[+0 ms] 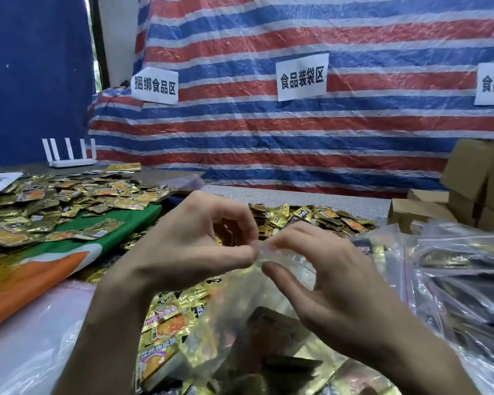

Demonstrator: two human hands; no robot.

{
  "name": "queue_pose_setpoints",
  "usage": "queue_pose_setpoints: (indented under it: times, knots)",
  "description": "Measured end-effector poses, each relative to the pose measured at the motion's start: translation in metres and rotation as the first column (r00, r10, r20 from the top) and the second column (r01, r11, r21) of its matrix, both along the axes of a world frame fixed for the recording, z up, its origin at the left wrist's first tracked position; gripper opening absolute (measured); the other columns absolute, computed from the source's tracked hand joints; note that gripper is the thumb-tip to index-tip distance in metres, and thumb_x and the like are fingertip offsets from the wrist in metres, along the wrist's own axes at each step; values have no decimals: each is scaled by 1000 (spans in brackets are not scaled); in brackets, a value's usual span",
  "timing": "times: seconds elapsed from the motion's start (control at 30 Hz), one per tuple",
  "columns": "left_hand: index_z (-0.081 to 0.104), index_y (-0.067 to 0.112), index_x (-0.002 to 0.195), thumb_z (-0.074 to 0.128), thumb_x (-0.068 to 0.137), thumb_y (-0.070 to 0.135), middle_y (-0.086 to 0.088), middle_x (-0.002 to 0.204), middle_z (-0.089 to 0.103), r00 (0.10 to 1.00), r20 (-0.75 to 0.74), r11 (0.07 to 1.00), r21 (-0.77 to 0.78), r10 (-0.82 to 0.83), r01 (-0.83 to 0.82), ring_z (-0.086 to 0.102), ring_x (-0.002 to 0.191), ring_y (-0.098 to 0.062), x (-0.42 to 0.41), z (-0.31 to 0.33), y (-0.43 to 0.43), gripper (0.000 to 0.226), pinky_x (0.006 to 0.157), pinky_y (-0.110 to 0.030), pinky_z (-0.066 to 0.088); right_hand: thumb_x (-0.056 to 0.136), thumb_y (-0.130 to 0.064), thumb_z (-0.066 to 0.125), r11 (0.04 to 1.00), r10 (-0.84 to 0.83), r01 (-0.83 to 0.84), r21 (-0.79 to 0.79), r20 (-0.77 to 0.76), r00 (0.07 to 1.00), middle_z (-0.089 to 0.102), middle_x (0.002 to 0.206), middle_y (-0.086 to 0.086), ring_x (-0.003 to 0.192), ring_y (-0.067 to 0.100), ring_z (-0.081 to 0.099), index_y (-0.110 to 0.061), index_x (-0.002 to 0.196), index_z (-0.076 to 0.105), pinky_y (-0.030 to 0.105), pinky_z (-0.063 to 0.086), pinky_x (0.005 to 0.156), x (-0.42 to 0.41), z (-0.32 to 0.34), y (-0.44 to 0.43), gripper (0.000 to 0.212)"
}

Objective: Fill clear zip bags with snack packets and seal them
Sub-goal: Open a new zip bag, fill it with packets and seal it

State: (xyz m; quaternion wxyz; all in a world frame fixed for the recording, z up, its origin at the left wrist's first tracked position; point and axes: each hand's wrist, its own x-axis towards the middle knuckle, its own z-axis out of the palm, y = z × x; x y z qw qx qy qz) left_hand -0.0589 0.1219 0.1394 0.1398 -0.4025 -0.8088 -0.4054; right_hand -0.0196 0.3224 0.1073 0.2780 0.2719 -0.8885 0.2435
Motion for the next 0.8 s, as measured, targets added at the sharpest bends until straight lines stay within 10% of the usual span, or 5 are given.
queue_pose_setpoints:
  times: [0.2, 0.57, 0.8]
  knots:
    - [71, 17, 75, 75, 76, 15, -1, 71, 68, 999, -15, 999, 6, -51, 51, 66, 67, -21, 2, 1, -2, 4, 63, -40, 55, 89, -26, 71, 972, 125, -124, -199, -9, 992, 70, 81, -16, 79, 5, 66, -24, 88, 71, 24, 50, 66, 2, 3, -1, 2]
    - [67, 26, 87, 56, 87, 51, 4, 77, 68, 995, 54, 982, -164, -83, 91, 64, 74, -13, 2, -2, -2, 27, 65, -31, 52, 86, -37, 57, 985, 78, -76, -154, 6, 997, 60, 73, -16, 73, 10, 58, -28, 83, 61, 36, 46, 60, 7, 1, -5, 11]
    - [71, 25, 77, 62, 89, 35, 5, 65, 67, 984, -108, 988, -81, -142, 133, 65, 62, -13, -15, -6, -7, 19, 59, -26, 49, 89, -47, 58, 986, 94, -72, -148, 146, 985, 66, 80, -17, 79, 6, 61, -29, 87, 67, 30, 48, 63, 3, 4, 5, 21]
